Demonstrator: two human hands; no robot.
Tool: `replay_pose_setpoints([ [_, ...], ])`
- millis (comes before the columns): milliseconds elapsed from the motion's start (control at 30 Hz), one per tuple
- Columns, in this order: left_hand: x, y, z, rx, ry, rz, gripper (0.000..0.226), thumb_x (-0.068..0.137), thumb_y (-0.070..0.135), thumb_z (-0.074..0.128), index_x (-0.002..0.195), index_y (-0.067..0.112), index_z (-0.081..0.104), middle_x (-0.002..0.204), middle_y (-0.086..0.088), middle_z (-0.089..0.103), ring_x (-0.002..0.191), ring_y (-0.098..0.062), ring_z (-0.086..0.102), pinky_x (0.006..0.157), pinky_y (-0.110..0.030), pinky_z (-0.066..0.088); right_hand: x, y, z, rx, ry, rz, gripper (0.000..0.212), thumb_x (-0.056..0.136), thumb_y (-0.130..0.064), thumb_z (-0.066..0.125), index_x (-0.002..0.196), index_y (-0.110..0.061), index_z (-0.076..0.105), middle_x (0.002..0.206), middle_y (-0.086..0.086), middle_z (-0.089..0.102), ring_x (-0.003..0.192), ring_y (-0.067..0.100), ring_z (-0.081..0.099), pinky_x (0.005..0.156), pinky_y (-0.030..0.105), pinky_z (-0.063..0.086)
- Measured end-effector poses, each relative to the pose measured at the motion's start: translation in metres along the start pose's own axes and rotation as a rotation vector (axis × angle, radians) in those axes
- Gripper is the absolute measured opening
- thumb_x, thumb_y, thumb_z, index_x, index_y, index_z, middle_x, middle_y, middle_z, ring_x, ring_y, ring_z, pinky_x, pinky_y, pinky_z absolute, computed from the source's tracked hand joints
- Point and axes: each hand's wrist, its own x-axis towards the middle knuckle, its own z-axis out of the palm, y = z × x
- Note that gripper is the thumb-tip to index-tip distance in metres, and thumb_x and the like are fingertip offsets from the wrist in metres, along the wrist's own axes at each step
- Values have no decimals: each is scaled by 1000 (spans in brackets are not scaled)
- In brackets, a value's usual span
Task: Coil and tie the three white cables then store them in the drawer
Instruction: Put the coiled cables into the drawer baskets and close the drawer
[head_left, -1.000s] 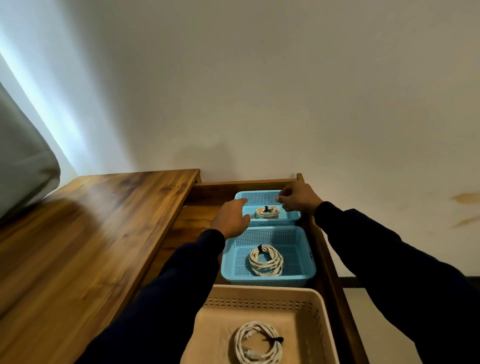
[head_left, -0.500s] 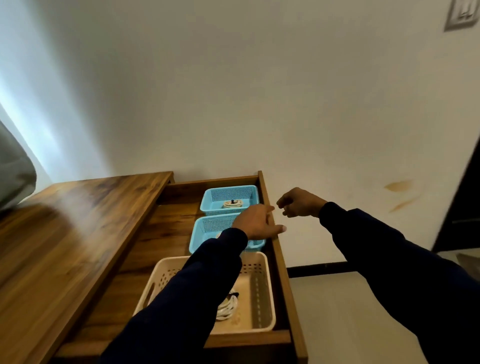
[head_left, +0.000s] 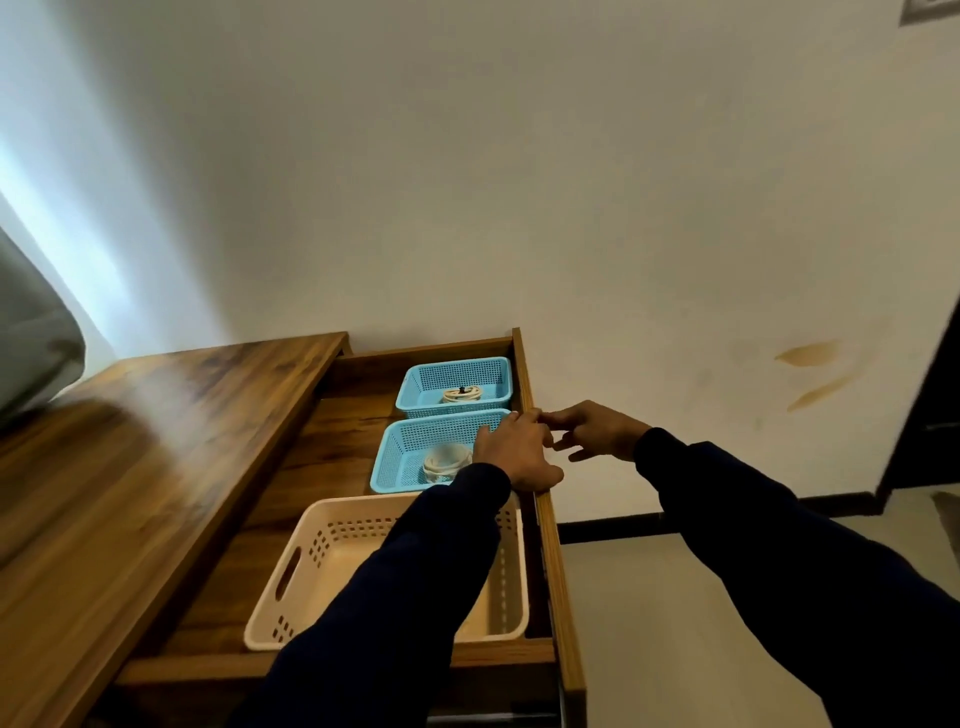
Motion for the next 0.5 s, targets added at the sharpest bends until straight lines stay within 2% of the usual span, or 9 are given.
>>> replay_pose_setpoints([
  [133, -3, -12, -1, -8, -32, -59, 61, 85, 34, 65, 143, 24, 49, 165, 1, 19, 152, -25, 17, 119, -60, 17, 8, -6, 10, -65, -48, -32, 53, 99, 4, 50, 147, -20, 48, 149, 3, 50, 126, 25, 57, 101, 42, 52],
  [233, -9, -17, 2, -14, -74, -151, 77, 91, 19, 58, 157, 15, 20, 168, -3, 3, 154, -31, 2, 119, -66, 4, 20, -16, 25, -238, -35, -114, 51, 98, -2, 57, 146, -18, 49, 147, 2, 53, 127, 24, 55, 101, 36, 52],
  [333, -17, -20, 14, 62, -53, -296, 79, 98, 17, 48, 159, 7, -2, 168, -10, -9, 154, -36, -7, 117, -68, -2, 37, -24, 42, -390, 15, -268, 50, 93, -7, 67, 141, -15, 56, 137, 7, 63, 115, 24, 63, 99, 30, 48],
  [400, -21, -28, 20, 226, -1, -359, 75, 102, 24, 40, 157, 3, -7, 167, -16, -10, 153, -39, -9, 117, -69, -4, 51, -27, 53, -423, 95, -366, 64, 84, -13, 79, 143, -15, 53, 139, 9, 61, 118, 26, 62, 99, 30, 47],
  [500, -28, -51, 28, 439, 75, -404, 88, 101, 40, 44, 155, -1, -12, 165, -24, -9, 152, -42, -11, 116, -67, -7, 80, -38, 65, -501, 139, -414, 108, 68, -30, 92, 156, -23, 29, 158, 10, 37, 139, 32, 39, 113, 42, 38],
])
